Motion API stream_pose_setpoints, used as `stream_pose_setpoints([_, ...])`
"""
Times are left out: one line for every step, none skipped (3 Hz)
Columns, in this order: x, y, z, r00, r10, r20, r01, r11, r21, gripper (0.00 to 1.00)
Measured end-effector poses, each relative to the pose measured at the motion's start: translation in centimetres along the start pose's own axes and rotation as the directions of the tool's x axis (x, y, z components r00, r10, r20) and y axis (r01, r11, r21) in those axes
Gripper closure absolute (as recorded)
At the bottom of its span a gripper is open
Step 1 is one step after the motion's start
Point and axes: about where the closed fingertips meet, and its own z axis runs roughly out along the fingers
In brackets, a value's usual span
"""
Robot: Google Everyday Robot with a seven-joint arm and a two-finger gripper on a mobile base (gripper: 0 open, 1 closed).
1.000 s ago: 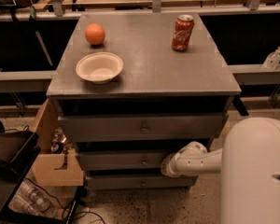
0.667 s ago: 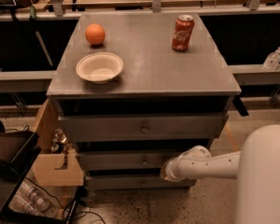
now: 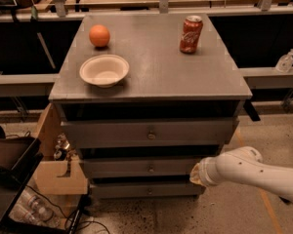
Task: Close middle drawer
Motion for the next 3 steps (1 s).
stream_pose_setpoints([3.7,-0.2,-8.7,0.994,0.103,-0.03,-0.098,0.9875,0.123,1.0])
stream_pose_setpoints([6.6,-0.6,-15.2,0.974,0.228,-0.014,-0.213,0.9287,0.304,1.0])
stream_pose_setpoints([8.7,0.6,-21.6,0.947,0.318,0.037,-0.296,0.8268,0.478,1.0])
